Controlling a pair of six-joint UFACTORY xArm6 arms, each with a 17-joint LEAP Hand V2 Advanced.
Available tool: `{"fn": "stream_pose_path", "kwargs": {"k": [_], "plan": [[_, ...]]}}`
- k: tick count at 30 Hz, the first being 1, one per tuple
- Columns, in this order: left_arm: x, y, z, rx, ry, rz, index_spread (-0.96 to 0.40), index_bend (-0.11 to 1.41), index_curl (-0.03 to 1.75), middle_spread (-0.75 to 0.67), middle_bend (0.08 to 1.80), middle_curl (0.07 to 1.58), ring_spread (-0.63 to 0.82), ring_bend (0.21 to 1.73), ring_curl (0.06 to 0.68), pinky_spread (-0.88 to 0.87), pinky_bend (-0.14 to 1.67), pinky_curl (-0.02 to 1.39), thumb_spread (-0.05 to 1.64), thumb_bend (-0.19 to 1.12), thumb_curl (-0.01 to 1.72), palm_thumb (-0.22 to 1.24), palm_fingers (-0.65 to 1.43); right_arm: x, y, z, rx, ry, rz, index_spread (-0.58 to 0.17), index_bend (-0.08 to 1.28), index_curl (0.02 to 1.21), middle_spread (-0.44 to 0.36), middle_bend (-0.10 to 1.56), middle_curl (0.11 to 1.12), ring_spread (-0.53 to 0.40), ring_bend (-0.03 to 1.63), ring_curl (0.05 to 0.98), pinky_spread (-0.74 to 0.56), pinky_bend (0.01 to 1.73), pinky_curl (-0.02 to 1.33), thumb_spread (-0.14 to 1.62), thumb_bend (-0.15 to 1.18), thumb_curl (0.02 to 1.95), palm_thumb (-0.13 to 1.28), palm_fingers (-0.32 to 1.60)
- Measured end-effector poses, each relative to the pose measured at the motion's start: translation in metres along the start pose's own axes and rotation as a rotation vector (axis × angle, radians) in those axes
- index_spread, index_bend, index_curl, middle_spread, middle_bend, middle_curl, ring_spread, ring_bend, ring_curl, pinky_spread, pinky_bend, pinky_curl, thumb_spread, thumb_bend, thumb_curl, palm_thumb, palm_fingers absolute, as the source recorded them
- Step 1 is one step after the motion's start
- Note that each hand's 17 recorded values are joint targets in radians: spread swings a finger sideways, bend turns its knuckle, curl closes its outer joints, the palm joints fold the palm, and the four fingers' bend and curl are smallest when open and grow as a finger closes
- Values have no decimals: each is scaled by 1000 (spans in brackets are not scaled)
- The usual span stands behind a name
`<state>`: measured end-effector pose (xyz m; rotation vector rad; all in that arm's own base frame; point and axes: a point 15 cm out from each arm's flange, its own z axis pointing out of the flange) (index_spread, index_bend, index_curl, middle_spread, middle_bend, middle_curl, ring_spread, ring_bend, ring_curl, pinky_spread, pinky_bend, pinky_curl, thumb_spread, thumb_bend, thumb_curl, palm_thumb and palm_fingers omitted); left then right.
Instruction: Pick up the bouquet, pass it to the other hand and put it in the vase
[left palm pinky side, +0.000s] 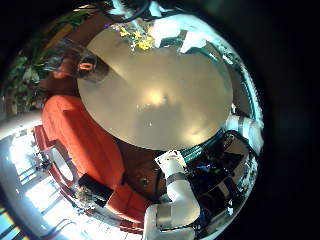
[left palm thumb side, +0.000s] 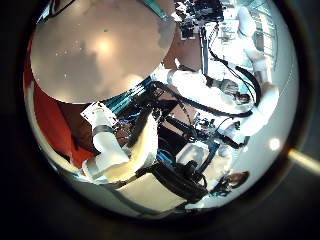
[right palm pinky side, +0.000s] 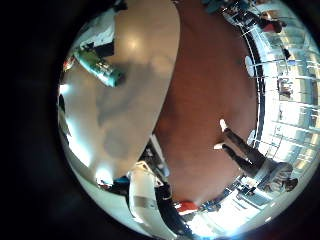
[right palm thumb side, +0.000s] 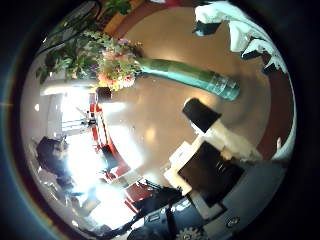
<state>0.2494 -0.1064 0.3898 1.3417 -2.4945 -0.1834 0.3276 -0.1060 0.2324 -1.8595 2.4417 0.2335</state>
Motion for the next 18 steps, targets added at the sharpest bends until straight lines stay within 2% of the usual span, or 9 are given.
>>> {"fn": "stream_pose_path", "kwargs": {"k": [3,6,12,18], "plan": [[0,0,0,0,-1,-1,-24,183,377,312,179,297,448,579,191,454,308,342,1189,-18,309,288,180,-3,-10,9,-22,-1,0,-382,383,651,-175,845,603,-229,1183,485,-223,1055,464,993,-32,571,600,280],[0,2,1,-2,-1,-1,-24,183,377,312,179,297,448,579,192,454,308,341,1189,-18,309,288,180,-3,-19,14,-39,-4,11,-350,372,634,-159,806,585,-199,1128,469,-127,983,434,993,-30,543,600,179],[-4,5,6,-10,7,-13,-24,183,377,312,179,297,448,579,192,454,309,341,1189,-18,309,288,180,-6,-39,20,-51,-1,9,-320,376,592,-127,751,549,-159,1036,416,4,892,371,991,-30,500,597,198],[-6,5,5,-9,4,-20,-24,183,377,313,180,297,448,578,193,454,309,340,1189,-18,309,288,180,-17,-44,30,-77,3,-12,-304,346,561,-117,720,527,-148,1003,393,57,840,330,983,-31,469,592,236]]}}
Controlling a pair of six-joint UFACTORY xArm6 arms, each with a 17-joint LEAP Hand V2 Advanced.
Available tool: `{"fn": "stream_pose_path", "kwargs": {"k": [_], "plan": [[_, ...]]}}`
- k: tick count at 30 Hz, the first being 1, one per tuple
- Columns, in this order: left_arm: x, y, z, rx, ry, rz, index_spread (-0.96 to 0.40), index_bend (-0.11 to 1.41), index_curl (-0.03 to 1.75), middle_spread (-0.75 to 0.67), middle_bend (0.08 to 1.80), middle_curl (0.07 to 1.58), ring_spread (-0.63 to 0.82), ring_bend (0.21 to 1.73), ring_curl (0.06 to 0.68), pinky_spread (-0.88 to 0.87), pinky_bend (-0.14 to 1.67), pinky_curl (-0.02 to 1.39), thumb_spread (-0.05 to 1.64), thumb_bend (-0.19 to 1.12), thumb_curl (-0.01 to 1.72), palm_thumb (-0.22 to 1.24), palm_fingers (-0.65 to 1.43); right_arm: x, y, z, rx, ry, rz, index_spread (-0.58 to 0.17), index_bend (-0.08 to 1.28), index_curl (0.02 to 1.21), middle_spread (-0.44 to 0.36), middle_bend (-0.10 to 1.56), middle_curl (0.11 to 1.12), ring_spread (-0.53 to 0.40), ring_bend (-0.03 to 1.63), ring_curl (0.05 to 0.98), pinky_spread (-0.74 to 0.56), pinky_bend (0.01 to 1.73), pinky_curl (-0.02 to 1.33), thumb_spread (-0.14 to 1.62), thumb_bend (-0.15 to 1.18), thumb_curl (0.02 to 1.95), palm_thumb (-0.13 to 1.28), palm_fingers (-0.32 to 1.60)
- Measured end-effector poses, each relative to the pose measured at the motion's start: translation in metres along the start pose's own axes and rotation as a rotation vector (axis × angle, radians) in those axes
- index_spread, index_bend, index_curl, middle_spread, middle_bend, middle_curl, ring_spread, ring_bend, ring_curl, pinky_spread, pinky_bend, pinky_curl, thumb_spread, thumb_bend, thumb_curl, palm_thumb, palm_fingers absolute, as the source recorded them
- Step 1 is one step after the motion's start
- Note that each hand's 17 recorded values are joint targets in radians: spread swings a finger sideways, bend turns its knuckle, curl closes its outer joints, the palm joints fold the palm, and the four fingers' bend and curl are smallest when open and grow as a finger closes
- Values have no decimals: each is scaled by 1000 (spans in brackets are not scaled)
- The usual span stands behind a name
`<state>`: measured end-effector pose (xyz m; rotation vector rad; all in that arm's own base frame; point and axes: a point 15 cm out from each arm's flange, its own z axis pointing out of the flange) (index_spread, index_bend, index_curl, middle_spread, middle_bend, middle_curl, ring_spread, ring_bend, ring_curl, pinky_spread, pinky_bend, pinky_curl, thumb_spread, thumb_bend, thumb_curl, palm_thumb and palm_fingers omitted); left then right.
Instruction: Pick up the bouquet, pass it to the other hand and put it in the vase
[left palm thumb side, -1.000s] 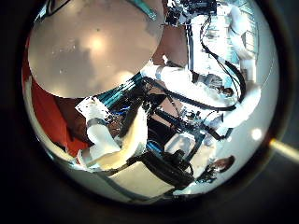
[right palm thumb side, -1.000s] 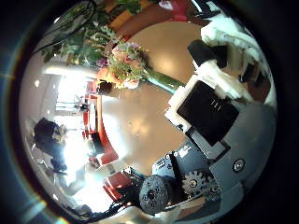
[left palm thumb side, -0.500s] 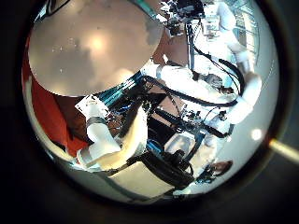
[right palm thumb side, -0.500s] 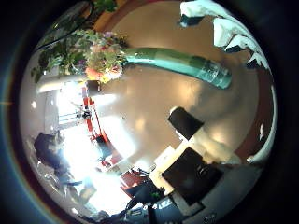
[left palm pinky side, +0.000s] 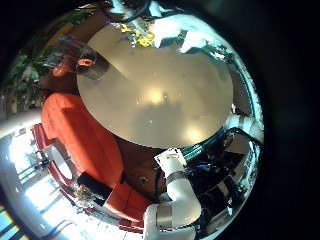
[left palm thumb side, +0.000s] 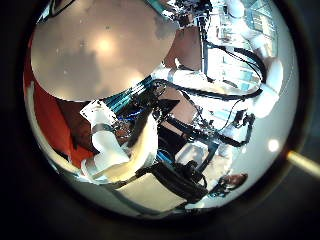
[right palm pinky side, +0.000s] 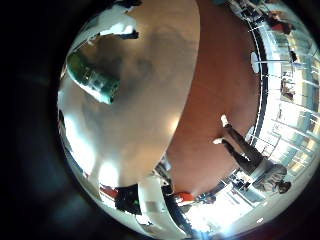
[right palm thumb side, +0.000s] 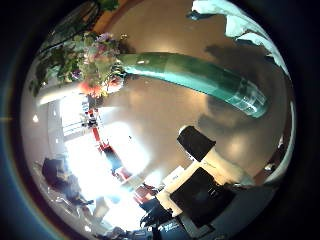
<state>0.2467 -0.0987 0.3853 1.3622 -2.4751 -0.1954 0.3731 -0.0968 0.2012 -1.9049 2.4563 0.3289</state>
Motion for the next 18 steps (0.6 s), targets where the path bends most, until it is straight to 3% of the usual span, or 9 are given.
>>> {"fn": "stream_pose_path", "kwargs": {"k": [18], "plan": [[-1,-1,0,-13,2,-20,-24,182,376,319,180,295,448,577,193,450,303,342,1189,-18,309,288,180,-13,-26,31,-50,18,-43,-288,298,521,-142,712,523,-199,1016,375,-12,768,232,977,-28,431,602,394]]}}
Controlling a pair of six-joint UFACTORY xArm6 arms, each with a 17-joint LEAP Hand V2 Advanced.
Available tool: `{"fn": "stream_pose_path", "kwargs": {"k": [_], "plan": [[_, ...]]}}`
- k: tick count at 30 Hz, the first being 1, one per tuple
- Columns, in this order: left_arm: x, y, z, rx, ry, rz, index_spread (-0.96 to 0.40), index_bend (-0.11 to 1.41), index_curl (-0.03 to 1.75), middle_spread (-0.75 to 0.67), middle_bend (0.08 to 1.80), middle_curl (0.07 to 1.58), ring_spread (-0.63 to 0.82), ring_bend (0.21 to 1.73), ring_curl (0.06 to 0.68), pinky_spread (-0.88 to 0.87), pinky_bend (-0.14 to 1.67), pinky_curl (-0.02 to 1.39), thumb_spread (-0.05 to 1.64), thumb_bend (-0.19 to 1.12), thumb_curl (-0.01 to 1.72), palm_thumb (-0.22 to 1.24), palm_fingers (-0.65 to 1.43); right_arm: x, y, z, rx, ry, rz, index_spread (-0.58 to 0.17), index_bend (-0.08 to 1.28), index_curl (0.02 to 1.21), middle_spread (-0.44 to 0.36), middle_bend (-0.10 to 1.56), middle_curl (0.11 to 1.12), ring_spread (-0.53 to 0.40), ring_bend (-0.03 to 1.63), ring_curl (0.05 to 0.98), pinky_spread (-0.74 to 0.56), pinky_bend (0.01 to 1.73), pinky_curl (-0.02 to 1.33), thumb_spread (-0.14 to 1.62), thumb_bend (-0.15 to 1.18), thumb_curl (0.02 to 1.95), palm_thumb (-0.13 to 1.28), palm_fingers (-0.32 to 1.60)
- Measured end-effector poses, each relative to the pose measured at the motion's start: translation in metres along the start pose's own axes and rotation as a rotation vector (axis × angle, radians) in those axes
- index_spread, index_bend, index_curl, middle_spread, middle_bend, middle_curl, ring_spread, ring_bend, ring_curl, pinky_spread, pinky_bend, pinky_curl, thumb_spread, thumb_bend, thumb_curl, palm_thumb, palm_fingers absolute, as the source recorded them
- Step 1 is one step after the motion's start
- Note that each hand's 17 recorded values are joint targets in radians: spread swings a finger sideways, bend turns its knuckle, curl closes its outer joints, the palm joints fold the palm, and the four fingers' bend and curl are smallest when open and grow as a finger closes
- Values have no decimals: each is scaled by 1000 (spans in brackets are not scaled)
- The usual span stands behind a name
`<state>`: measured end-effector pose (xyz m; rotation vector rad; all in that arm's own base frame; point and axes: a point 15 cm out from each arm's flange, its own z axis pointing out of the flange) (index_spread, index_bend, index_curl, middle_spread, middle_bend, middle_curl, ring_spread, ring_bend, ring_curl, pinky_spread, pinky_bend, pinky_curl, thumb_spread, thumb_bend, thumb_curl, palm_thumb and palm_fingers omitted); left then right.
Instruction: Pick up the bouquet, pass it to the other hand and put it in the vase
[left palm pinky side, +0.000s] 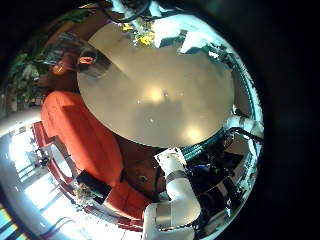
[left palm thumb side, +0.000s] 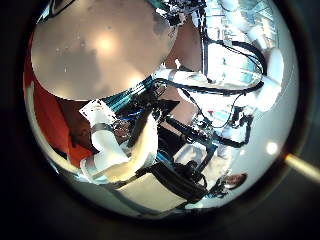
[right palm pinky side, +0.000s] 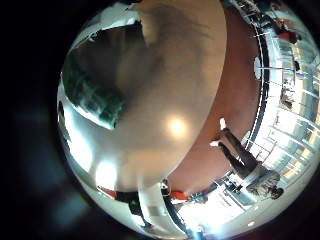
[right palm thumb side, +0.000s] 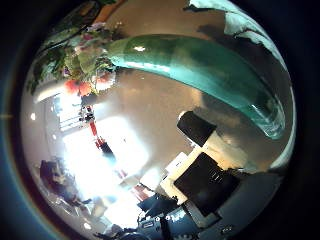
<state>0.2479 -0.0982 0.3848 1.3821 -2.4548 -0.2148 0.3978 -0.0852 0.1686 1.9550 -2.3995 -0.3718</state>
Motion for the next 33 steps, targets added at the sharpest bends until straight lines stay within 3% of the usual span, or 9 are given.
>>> {"fn": "stream_pose_path", "kwargs": {"k": [5,18,25,27,30,33], "plan": [[-1,-2,-2,-1,-3,-5,-24,182,376,320,180,295,448,577,194,450,302,343,1189,-18,309,288,181,0,-3,5,-11,0,-2,-329,336,530,-164,727,531,-232,1014,368,-36,762,203,977,-25,434,629,483],[-2,-2,-3,-4,-3,-15,-24,185,376,320,179,294,448,574,194,450,298,345,1189,-18,309,288,183,-8,-11,18,-48,11,-29,-344,330,538,-184,714,546,-267,1034,373,-99,809,150,974,-28,432,641,569],[-2,-2,-3,-5,-3,-17,-24,184,377,320,179,293,448,573,194,451,297,346,1189,-18,309,288,183,-6,-12,19,-92,45,-48,-377,344,547,-217,751,566,-290,1075,383,-245,946,145,966,-18,440,663,905],[-2,-1,-2,-6,-3,-15,-24,184,378,319,179,293,448,573,194,451,296,346,1189,-18,309,288,183,-7,-10,20,-100,48,-54,-396,371,560,-229,793,585,-285,1078,388,-335,982,151,958,-10,455,704,1093],[-3,-2,-2,-8,-6,-19,-24,184,378,319,179,292,448,573,194,451,296,347,1189,-18,309,288,183,-7,-6,22,-120,64,-64,-410,563,667,-226,882,633,-261,1119,435,-410,1068,213,935,0,487,792,1328],[-3,-2,-1,-11,-6,-19,-24,184,378,319,179,292,448,572,194,451,295,347,1189,-18,309,288,184,-9,-9,20,-111,78,-75,-414,713,757,-227,987,694,-250,1208,480,-364,1229,290,904,20,527,899,1320]]}}
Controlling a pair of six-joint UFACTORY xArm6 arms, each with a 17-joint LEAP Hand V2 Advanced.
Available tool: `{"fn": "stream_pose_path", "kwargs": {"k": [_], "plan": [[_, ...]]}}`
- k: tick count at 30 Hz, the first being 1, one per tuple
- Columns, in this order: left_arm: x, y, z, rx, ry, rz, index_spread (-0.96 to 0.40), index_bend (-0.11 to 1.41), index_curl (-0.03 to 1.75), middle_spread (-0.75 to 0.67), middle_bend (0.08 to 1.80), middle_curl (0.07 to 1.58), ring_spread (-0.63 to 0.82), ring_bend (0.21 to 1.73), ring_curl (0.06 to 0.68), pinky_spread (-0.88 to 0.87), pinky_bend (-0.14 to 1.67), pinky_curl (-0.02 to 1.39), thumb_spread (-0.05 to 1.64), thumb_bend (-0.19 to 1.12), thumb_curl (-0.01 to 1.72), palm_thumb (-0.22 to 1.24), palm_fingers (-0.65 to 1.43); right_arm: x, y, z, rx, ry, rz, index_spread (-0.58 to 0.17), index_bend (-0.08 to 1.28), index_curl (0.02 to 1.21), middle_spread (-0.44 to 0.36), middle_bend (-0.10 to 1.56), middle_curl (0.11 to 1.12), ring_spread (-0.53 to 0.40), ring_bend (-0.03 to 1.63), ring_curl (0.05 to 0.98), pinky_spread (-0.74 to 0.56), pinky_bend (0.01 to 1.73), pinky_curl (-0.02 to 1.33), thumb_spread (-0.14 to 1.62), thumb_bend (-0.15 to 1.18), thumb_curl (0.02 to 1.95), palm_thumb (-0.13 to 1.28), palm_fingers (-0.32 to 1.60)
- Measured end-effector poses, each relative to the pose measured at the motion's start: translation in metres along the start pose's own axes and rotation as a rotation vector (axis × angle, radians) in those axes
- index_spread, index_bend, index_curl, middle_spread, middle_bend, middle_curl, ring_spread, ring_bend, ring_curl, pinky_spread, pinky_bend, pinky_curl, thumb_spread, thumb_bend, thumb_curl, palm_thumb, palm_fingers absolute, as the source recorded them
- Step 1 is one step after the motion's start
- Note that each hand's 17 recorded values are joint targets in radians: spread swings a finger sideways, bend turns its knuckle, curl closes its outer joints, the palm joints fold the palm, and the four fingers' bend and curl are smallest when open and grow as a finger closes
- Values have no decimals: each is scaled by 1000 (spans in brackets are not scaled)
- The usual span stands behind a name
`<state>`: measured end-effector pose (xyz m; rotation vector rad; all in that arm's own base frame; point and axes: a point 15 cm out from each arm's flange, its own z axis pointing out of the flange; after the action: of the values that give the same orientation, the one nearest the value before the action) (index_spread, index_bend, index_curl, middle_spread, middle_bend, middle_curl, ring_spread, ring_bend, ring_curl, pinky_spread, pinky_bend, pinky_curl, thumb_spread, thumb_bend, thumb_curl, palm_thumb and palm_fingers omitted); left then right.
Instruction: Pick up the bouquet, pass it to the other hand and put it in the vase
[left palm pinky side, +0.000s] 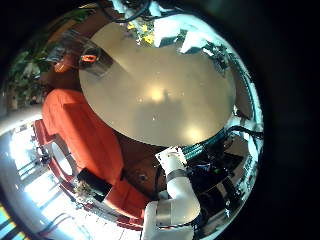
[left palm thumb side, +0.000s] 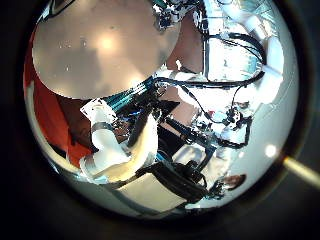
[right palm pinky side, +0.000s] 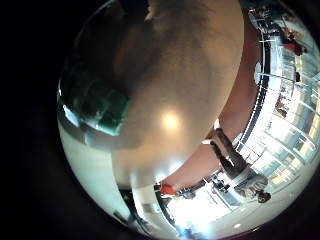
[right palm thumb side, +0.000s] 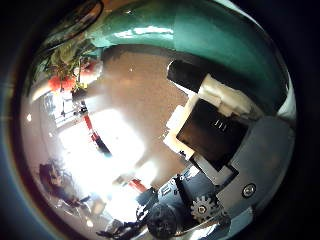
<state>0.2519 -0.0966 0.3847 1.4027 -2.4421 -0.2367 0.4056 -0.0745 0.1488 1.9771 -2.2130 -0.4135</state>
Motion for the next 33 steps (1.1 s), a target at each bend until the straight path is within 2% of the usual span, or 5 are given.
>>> {"fn": "stream_pose_path", "kwargs": {"k": [5,10,23,27,33], "plan": [[0,-1,1,-5,1,2,-24,184,378,319,179,292,448,572,194,451,295,347,1189,-18,309,288,184,1,-9,-30,98,11,10,-388,930,881,-221,1151,791,-238,1331,556,-286,1405,389,865,87,618,1083,1224],[-1,-4,-2,2,-1,6,-24,184,378,319,179,292,448,572,194,451,295,348,1189,-18,309,288,184,2,-11,-83,260,33,1,-347,1049,939,-197,1251,840,-223,1403,611,-227,1475,452,847,124,706,1157,1162],[-2,-13,-19,51,-4,9,-24,185,379,313,183,294,452,573,193,452,290,347,1189,-18,309,288,192,4,68,-219,550,64,-56,-273,1147,957,-157,1329,860,-200,1459,675,-169,1473,551,820,124,891,1156,1116],[6,-23,-32,118,18,29,-38,208,392,283,195,300,421,570,188,434,271,340,1189,-17,309,291,261,5,89,-248,644,-29,-39,-260,1159,950,-151,1344,859,-198,1460,684,-165,1456,576,817,113,937,1139,1115],[29,-40,-63,272,142,48,-65,215,411,212,199,321,333,582,185,358,234,333,1191,-14,315,325,363,14,109,-279,774,-300,12,-244,1174,936,-145,1353,852,-195,1466,693,-166,1428,614,811,102,1004,1127,1116]]}}
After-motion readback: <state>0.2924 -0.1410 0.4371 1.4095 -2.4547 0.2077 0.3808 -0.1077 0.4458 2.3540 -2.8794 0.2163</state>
